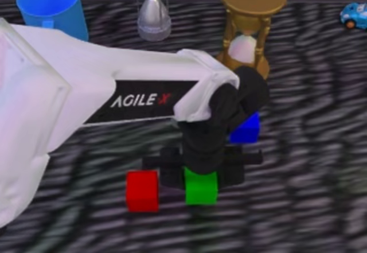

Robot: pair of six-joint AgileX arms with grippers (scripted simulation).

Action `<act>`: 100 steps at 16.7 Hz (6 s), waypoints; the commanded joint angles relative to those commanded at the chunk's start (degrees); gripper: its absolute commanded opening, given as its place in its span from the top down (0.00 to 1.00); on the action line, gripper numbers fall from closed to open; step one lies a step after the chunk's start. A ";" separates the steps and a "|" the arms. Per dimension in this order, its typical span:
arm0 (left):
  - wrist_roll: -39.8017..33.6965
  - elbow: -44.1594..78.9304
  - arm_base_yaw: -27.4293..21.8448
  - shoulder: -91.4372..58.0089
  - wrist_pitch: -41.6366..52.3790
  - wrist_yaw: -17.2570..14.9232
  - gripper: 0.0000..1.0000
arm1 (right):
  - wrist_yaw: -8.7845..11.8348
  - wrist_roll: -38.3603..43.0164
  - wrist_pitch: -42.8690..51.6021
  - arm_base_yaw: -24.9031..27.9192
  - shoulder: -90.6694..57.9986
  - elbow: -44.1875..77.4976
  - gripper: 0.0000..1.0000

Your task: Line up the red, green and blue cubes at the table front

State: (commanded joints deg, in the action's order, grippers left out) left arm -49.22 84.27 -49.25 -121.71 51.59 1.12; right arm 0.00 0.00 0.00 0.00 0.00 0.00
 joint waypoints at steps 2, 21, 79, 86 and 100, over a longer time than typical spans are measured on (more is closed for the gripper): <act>0.00 -0.03 0.00 -0.01 -0.03 0.00 1.00 | 0.00 0.00 0.00 0.00 0.00 0.00 0.00; 0.00 -0.03 0.00 -0.01 -0.03 0.00 0.00 | 0.00 0.00 0.00 0.00 0.00 0.00 0.00; 49.22 -84.27 50.40 121.71 -51.59 -1.12 0.00 | -0.26 30.06 66.84 29.55 -134.28 111.15 0.00; 49.22 -84.27 50.40 121.71 -51.59 -1.12 0.00 | -0.29 30.26 57.91 29.73 -136.67 104.58 0.00; 49.22 -84.27 50.40 121.71 -51.59 -1.12 0.00 | -0.29 30.26 57.91 29.73 -136.67 104.58 0.90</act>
State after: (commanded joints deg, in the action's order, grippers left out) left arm 0.00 0.00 1.15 0.00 0.00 0.00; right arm -0.29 30.26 57.91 29.73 -136.67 104.58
